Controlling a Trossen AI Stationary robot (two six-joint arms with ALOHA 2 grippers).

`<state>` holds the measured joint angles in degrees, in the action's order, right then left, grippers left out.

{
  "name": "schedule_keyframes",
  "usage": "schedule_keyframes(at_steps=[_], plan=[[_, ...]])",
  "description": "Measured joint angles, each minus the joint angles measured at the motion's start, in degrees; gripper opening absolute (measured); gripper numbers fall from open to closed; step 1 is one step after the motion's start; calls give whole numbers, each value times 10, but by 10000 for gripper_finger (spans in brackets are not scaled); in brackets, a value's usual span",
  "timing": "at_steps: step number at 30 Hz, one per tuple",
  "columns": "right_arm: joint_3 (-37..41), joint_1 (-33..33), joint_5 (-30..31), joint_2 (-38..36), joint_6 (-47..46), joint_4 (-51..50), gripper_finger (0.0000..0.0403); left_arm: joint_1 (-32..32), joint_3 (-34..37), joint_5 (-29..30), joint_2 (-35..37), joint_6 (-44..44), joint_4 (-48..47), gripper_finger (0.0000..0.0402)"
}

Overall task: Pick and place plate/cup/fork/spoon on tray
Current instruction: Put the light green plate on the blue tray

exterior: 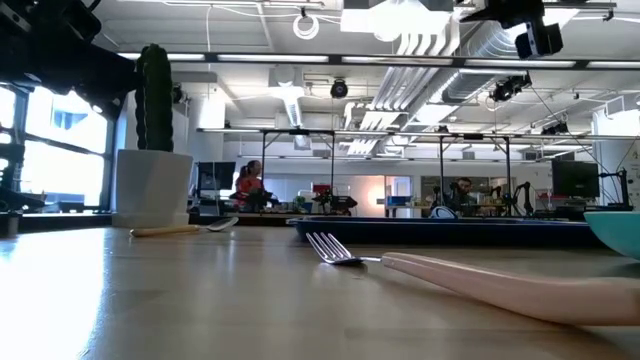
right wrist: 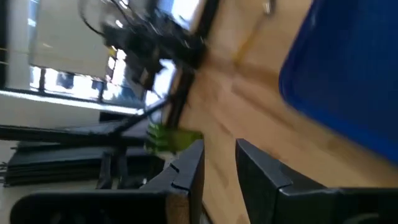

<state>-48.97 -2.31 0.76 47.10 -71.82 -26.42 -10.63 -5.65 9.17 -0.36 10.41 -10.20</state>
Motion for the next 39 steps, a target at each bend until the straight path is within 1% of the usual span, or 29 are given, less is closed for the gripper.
schedule_keyframes(at_steps=[3, 7, 11, 15, 18, 24, 30, 34, 39], plan=[[-47, -8, -28, 55, -33, -31, 82, 0, 0, 0, 0, 0, 0, 110], [-113, -34, -32, 119, -76, -95, 82, 0, 0, 0, 0, 0, 0, 110], [-170, -67, -21, 176, -121, -183, 82, 0, 0, 0, 0, 0, 0, 110], [-204, -99, -4, 227, -181, -251, 82, 0, 0, 6, 0, 0, -1, 110], [-212, -122, -6, 261, -225, -277, 82, 0, 0, 6, 0, 0, -1, 110], [-213, -165, -33, 313, -283, -281, 82, 0, 0, 6, 0, 3, -1, 110], [-213, -203, -34, 356, -362, -281, 82, 0, 0, 6, 0, 15, -2, 110], [-213, -221, -34, 385, -399, -281, 82, 0, 0, 6, 0, 19, -2, 110], [-213, -237, -34, 414, -438, -282, 82, 0, 0, 16, 0, 50, -3, 110]])
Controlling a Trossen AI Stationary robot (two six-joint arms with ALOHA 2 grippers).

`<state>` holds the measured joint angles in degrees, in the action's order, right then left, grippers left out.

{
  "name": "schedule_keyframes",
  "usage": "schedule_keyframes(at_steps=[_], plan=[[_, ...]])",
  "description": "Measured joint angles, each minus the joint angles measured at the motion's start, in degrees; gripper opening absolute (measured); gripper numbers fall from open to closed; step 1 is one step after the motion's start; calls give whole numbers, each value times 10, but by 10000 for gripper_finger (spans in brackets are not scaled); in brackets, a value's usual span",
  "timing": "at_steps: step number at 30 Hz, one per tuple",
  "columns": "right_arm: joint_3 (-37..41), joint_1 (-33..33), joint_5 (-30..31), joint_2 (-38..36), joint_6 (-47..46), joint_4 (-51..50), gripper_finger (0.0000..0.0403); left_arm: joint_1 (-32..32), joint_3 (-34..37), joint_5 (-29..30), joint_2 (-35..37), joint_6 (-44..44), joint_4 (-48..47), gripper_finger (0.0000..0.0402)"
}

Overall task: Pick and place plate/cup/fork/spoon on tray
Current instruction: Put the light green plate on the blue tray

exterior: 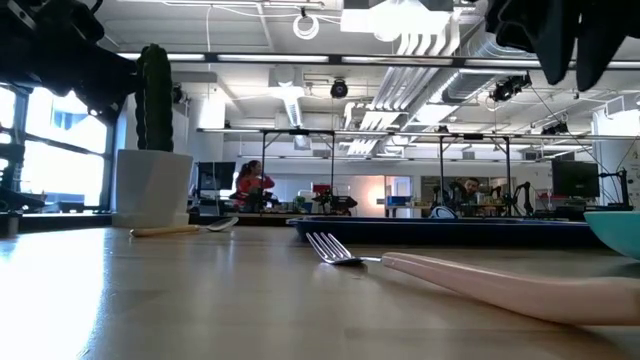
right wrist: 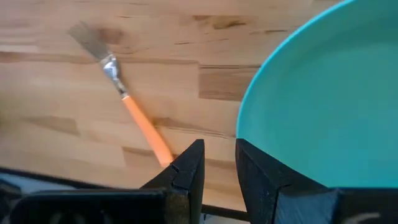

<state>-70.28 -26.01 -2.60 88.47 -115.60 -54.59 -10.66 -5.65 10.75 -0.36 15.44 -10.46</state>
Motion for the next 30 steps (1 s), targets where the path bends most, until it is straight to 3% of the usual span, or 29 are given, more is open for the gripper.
schedule_keyframes(at_steps=[30], plan=[[0, -11, 1, 144, -90, -1, 82, 0, 0, 17, 0, -11, -1, 110]])
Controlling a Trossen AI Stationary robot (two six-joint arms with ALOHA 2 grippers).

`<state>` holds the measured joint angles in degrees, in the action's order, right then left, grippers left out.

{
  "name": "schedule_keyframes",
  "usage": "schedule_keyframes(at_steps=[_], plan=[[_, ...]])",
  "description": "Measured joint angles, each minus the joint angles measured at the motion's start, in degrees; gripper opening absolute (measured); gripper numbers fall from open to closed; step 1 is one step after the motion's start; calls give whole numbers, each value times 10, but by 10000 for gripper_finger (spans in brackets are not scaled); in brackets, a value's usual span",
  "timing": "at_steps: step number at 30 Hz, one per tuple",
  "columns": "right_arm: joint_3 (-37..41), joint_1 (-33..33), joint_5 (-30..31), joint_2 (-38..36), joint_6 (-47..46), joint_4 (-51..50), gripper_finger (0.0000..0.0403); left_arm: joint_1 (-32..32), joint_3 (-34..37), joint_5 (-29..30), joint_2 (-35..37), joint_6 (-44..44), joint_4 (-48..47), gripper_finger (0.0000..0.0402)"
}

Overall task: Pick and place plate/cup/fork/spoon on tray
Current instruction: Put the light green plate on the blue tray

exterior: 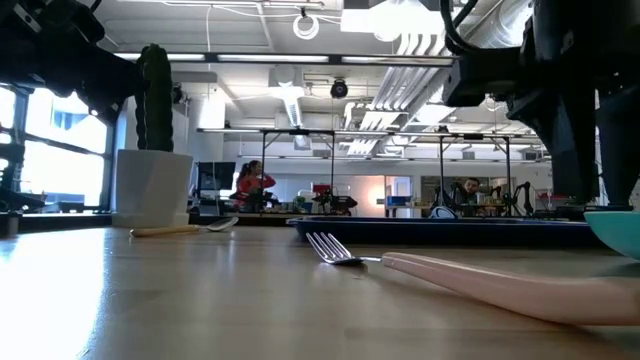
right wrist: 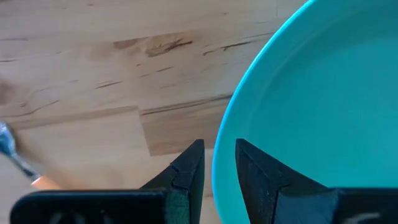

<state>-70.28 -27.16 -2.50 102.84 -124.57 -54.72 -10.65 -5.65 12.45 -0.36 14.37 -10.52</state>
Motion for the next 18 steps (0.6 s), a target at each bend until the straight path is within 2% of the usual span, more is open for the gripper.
schedule_keyframes(at_steps=[18], plan=[[1, 0, -25, 53, 0, 21, 82, 0, 0, 2, 0, 0, -3, 110]])
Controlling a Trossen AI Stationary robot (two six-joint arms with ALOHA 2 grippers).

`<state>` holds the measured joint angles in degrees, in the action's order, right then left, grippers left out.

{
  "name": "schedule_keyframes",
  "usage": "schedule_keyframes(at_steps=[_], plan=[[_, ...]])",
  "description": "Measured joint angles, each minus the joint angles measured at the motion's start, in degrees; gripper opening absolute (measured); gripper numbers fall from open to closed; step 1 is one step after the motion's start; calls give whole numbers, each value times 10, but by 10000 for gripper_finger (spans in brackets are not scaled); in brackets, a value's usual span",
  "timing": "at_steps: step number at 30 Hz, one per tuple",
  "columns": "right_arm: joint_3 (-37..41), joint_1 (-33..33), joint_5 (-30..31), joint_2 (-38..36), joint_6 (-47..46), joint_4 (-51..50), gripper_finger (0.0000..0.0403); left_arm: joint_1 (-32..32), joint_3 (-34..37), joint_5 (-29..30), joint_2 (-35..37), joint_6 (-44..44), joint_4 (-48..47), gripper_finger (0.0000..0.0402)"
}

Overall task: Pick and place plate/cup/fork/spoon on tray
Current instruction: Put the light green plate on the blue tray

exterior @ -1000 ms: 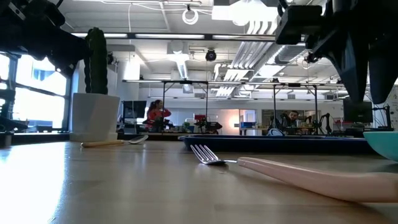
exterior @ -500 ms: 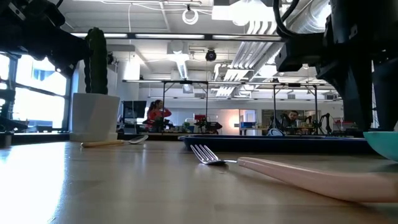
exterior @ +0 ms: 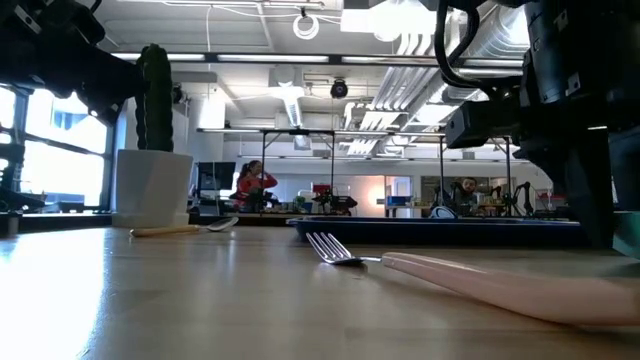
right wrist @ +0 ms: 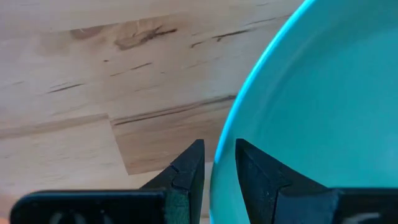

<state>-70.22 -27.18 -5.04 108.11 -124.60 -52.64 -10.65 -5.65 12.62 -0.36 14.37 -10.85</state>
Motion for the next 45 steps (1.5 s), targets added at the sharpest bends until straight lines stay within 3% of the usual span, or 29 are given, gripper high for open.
schedule_keyframes(at_steps=[4, 10, 23, 45], plan=[[0, 0, 0, 2, 1, 0, 72, 0, 0, 0, 0, 0, -1, 110], [0, 0, -6, 2, 17, -2, 11, 0, 0, 0, 0, 0, -2, 110], [-42, -1, -6, 3, 64, -33, 3, 0, 0, 0, 0, 0, -5, 110], [-195, 11, 173, 3, 221, -103, 0, 0, 0, 2, 0, 5, -5, 110]])
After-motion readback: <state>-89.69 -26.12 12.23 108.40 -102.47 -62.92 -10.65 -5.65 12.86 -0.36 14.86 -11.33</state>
